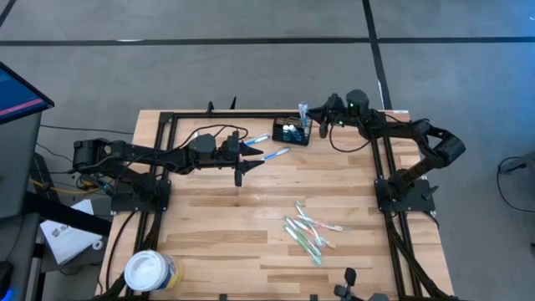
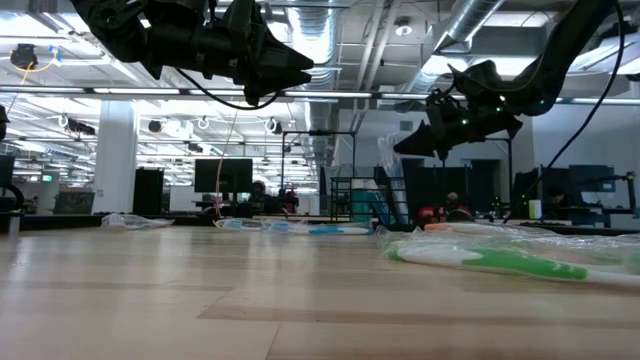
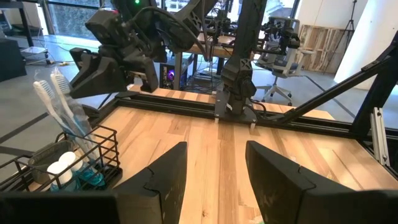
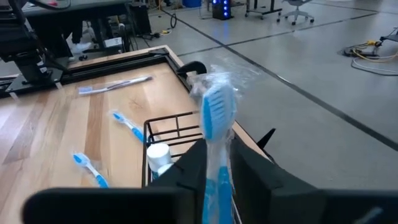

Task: Pick & Place toothbrushing station
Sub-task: Put the blue toothbrush into the mesh organizer

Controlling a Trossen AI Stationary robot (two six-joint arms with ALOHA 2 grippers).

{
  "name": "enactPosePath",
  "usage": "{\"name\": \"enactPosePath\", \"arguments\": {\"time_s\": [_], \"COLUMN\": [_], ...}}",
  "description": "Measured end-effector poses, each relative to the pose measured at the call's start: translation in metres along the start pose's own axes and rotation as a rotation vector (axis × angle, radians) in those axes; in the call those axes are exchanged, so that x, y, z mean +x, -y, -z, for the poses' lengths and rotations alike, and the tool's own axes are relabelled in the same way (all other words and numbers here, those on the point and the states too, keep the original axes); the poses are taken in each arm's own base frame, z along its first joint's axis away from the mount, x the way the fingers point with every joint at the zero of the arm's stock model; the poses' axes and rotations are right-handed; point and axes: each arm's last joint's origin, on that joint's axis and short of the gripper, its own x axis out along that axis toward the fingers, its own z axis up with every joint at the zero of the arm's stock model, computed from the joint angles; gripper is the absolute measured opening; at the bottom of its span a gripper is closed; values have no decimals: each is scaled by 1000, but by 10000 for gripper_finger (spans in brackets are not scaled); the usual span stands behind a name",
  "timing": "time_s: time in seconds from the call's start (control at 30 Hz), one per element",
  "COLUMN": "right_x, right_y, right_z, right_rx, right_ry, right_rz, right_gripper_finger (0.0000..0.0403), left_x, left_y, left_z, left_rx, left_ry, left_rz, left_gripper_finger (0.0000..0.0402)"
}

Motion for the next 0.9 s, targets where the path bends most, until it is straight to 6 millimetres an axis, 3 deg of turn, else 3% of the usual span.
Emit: {"name": "enactPosePath", "arguments": {"time_s": [0.2, 0.5, 0.9], "right_x": [-1, -25, -48], "right_y": [-1, -13, -68], "right_z": [-2, -33, -35], "right_rx": [-3, -26, 46], "right_ry": [5, 88, -137], "right_rz": [-1, -9, -169], "right_gripper_finger": [94, 98, 98], "left_x": [0, 0, 0], "left_y": [0, 0, 0], "left_z": [0, 0, 0], "left_rx": [0, 0, 0], "left_ry": [0, 0, 0], "left_rz": [0, 0, 0], "left_gripper_finger": [156, 156, 156]}}
